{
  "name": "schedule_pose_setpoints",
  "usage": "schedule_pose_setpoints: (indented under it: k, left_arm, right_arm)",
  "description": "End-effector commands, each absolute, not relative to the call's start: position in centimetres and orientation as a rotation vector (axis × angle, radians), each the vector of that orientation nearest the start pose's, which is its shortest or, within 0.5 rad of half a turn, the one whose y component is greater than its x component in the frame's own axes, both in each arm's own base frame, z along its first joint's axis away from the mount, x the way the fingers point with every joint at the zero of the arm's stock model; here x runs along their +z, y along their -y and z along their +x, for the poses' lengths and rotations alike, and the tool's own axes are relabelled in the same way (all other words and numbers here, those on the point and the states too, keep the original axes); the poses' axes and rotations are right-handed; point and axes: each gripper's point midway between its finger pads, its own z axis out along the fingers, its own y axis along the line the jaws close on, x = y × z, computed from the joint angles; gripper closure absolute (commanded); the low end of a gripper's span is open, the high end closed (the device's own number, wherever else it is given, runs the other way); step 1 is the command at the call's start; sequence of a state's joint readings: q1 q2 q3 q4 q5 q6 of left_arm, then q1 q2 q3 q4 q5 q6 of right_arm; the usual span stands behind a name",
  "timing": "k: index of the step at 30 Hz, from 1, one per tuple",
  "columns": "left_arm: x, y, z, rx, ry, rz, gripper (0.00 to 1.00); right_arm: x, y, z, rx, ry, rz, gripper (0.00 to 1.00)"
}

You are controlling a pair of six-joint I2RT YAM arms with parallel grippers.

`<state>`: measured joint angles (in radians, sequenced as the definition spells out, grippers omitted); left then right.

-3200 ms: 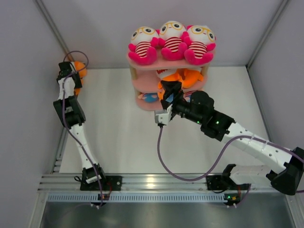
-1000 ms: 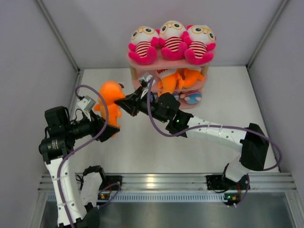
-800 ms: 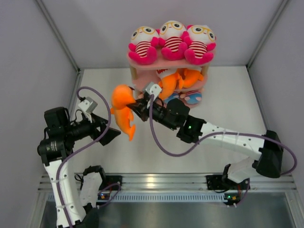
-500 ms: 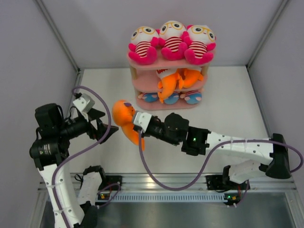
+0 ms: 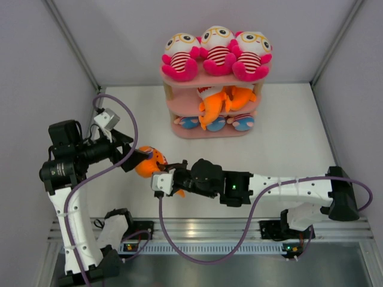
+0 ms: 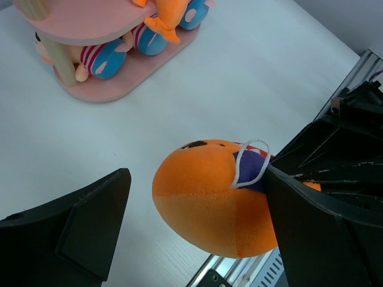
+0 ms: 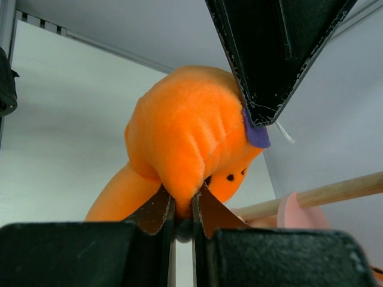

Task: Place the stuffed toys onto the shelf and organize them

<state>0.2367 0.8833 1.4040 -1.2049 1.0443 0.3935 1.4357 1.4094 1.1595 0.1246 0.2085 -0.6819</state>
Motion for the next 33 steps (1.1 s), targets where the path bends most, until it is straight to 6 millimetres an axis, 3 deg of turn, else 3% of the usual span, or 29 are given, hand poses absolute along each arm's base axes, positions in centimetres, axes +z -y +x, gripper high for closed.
schedule_pose_setpoints:
  k: [1,8,10,14,19,22,23,24,26,27,28,31,32,33]
  left_arm:
    - [36.3,11.4,16.3,-0.765,-1.761,0.743,0.02]
    - [38.1,11.8,14.8,-0.678,-1.662,0.82,0.02]
    - [37.5,11.8,15.0,-0.702,-1.679,0.812,0.02]
    - [35.6,11.4,16.1,-0.742,-1.743,0.781,0.02]
    - [34.8,11.1,17.2,-0.753,-1.774,0.778,0.04]
    - [34.8,11.5,16.8,-0.785,-1.745,0.802,0.44]
    - [34.7,11.6,16.7,-0.784,-1.735,0.814,0.8]
    - [34.6,11.5,16.6,-0.772,-1.732,0.82,1.0]
    - [34.3,11.5,16.5,-0.756,-1.732,0.827,1.0]
    - [34.2,11.4,16.5,-0.743,-1.737,0.825,1.0]
    - [34.3,11.3,16.5,-0.737,-1.737,0.823,1.0]
    - [35.1,11.3,16.8,-0.76,-1.761,0.779,1.0]
    - [35.4,11.3,17.0,-0.774,-1.768,0.763,1.0]
    - [35.6,11.3,17.1,-0.791,-1.776,0.744,1.0]
  right_arm:
    - [36.4,-44.6,13.1,0.354,-0.917,-1.276,1.0]
    - [37.1,-43.7,15.8,0.36,-0.991,-1.242,1.0]
    - [37.6,-43.8,15.9,0.369,-0.974,-1.234,1.0]
    - [38.4,-44.5,14.3,0.445,-0.908,-1.257,1.0]
    - [38.8,-45.4,10.7,0.534,-0.763,-1.33,1.0]
    - [39.3,-45.2,10.5,0.536,-0.76,-1.305,1.0]
    - [39.4,-44.9,10.6,0.535,-0.757,-1.281,1.0]
    - [40.1,-44.3,10.9,0.53,-0.763,-1.246,0.96]
    - [40.1,-43.6,11.3,0.529,-0.785,-1.21,0.77]
    - [40.5,-43.2,11.8,0.544,-0.825,-1.153,0.6]
    - [41.0,-42.4,12.3,0.547,-0.851,-1.11,0.34]
    - [39.8,-40.7,13.3,0.609,-0.952,-1.007,0.21]
    - [37.1,-40.6,13.1,0.624,-0.986,-1.028,0.18]
    - [36.5,-40.4,12.6,0.68,-0.995,-1.014,0.14]
